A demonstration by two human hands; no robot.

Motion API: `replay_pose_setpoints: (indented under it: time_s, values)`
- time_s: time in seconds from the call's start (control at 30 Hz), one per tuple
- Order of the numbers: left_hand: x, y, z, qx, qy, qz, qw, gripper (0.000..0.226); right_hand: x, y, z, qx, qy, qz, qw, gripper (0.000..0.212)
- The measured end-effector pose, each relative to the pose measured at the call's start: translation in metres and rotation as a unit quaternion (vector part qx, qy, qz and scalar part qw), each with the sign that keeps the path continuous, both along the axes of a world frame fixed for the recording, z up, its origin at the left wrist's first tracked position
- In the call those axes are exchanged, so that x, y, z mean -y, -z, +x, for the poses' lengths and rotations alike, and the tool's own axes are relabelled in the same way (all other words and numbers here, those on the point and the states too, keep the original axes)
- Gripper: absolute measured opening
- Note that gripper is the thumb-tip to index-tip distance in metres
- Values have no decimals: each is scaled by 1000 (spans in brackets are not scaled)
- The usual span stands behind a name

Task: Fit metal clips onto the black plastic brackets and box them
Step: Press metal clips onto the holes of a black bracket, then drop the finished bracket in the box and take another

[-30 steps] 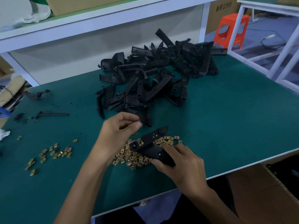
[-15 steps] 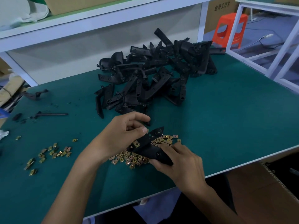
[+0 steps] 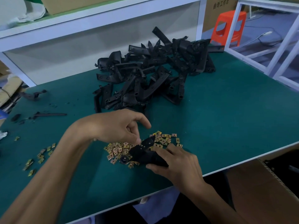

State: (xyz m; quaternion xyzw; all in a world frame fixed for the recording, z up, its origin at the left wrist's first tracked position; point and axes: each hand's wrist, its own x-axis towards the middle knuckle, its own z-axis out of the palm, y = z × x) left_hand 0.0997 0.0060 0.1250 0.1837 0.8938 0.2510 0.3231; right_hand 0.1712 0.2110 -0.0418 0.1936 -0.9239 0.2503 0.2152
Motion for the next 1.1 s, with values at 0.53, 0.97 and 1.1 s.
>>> replay_pose_setpoints:
  time_s: [0.53,0.97,1.1]
  values:
    - [-10,21,17,-100,-81,18,992,34,-1,-3,-1,41,35,-23,998,50]
    - [-53,67,58,-386,-40,37,921,25,-24,-1,45,68,140,-105,982,53]
    - [-105,80,73,-364,29,61,929,43,-70,16,99,-23,224,-114,968,46]
